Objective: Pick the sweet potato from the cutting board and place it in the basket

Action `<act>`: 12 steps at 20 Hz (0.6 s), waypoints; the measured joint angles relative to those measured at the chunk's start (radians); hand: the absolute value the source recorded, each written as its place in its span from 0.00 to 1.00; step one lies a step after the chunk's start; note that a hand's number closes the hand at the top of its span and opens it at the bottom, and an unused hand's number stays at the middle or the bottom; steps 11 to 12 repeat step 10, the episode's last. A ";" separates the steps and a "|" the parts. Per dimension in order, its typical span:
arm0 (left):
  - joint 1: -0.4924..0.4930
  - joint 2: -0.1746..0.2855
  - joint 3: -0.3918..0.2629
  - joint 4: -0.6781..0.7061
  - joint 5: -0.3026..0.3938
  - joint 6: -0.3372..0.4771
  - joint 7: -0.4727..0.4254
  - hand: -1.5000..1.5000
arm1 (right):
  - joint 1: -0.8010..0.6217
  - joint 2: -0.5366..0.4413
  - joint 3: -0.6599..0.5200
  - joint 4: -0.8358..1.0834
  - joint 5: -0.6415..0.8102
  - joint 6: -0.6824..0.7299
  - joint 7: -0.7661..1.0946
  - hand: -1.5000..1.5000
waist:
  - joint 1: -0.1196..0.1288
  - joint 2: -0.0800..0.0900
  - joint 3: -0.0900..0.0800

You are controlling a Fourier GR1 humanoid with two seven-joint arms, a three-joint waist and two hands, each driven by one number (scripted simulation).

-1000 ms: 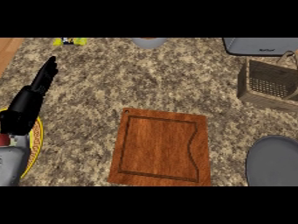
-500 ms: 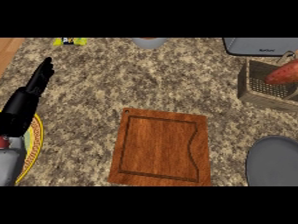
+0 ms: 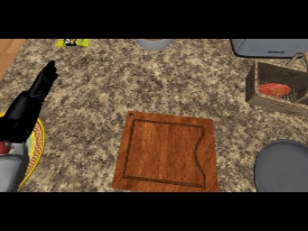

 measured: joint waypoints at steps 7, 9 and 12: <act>0.001 0.002 0.001 -0.018 0.002 -0.008 0.003 0.50 | -0.029 -0.078 -0.159 0.138 -0.095 -0.177 0.106 0.00 | 0.009 0.007 0.001; 0.006 0.000 -0.001 -0.017 -0.001 -0.007 -0.004 0.50 | -0.023 -0.114 -0.193 0.166 -0.117 -0.207 0.115 0.00 | 0.010 0.009 0.002; 0.002 -0.004 -0.005 -0.017 -0.003 -0.007 -0.003 0.50 | -0.019 -0.133 -0.205 0.178 -0.122 -0.223 0.117 0.00 | 0.012 0.012 0.002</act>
